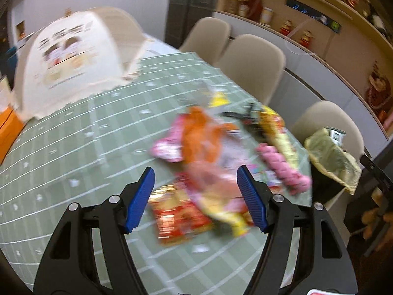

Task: Collect trash
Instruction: 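Grasp the red-gold snack bag with the left gripper while the right grasps a red stick snack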

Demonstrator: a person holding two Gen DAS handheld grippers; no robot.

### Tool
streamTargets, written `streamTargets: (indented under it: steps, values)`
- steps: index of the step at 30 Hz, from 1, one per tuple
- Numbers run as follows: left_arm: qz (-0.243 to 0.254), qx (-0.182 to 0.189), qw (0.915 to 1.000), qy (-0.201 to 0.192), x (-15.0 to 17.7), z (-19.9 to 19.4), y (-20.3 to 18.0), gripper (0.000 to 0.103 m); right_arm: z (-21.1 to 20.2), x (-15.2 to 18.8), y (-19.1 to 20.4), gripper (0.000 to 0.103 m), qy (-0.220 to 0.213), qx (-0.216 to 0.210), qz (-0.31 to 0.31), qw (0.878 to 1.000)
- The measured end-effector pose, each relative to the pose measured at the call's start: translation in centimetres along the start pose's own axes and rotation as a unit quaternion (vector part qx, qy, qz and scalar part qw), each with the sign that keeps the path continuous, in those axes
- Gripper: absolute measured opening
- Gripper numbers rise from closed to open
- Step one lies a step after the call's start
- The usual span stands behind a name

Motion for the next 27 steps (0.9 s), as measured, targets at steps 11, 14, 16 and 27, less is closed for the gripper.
streamTargets:
  steps: [11,14,16,27]
  values:
    - [-0.016,0.03,0.9984,0.045,3.1,1.8,8.0,0.066,0.6,4.1,11.6,0.053,0.049,0.002,-0.052,0.997]
    - [-0.019,0.047,0.9968,0.061,4.5,2.4,7.7,0.066,1.6,5.0,13.4,0.053,0.063,-0.012,-0.059,0.996]
    - [-0.02,0.064,0.9949,0.075,5.3,2.9,6.8,0.066,2.3,5.5,14.2,0.053,0.07,-0.012,-0.057,0.996]
    - [-0.01,0.043,0.994,0.1,5.3,7.4,3.7,0.048,3.1,7.0,14.0,0.053,0.094,0.015,-0.044,0.995]
Point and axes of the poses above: each gripper's, at about its wrist camera, not at the fingertips, and z roughly the way its jaws point, y to its left, x to its underside, the point moved 5 cm from there along z, roughly the way its jaws point, and after that the axes turned 7 degrees about -z, right-handed, at the moved point
